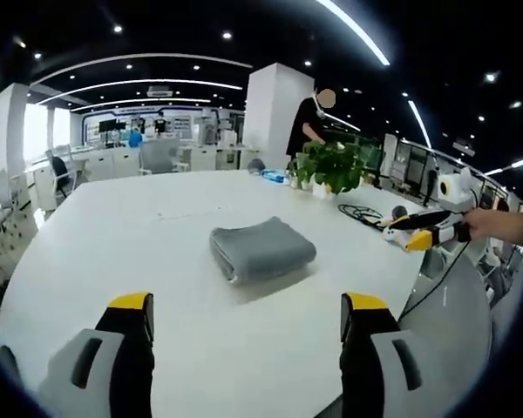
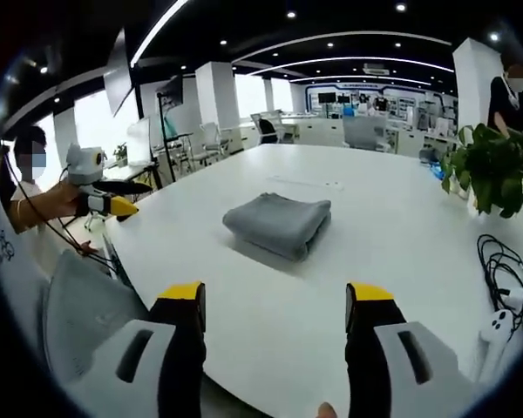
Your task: Fold the towel on the table until its edges align and the towel forms a compact rectangular stack.
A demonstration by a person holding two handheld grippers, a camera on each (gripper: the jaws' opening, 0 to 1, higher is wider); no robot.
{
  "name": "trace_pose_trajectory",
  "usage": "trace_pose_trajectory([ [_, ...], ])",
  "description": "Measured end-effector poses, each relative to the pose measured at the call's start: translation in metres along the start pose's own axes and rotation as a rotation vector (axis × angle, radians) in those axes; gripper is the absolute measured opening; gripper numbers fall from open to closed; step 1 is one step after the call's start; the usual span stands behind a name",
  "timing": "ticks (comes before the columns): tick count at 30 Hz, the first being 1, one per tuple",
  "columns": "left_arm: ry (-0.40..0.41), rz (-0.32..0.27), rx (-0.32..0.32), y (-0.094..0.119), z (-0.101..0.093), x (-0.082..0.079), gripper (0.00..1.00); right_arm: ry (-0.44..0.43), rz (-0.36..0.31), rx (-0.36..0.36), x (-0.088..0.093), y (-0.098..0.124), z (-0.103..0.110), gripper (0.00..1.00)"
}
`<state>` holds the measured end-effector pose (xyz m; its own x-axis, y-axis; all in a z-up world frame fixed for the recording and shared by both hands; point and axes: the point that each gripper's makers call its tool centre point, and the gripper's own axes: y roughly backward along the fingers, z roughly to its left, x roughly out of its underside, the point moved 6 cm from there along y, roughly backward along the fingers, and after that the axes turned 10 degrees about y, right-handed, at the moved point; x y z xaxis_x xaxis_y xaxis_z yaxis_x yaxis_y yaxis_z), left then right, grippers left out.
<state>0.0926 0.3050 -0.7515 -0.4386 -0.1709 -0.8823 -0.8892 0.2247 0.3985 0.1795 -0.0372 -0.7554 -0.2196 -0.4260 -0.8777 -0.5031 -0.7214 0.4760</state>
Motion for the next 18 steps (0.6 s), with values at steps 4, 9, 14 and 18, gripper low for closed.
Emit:
trace_pose_trajectory([
  [4, 0.005, 0.022, -0.012, 0.001, 0.0, 0.005, 0.91, -0.014, -0.007, 0.003, 0.002, 0.004, 0.002, 0.63],
  [9, 0.025, 0.024, -0.013, 0.003, -0.003, 0.01, 0.91, -0.031, 0.004, -0.005, 0.01, 0.005, 0.007, 0.63],
  [14, 0.038, 0.014, -0.018, 0.004, -0.003, 0.009, 0.91, -0.035, 0.015, -0.015, 0.013, 0.005, 0.011, 0.63],
  [18, 0.037, 0.014, -0.02, 0.004, -0.001, 0.007, 0.91, -0.041, 0.013, -0.014, 0.013, 0.004, 0.011, 0.62],
])
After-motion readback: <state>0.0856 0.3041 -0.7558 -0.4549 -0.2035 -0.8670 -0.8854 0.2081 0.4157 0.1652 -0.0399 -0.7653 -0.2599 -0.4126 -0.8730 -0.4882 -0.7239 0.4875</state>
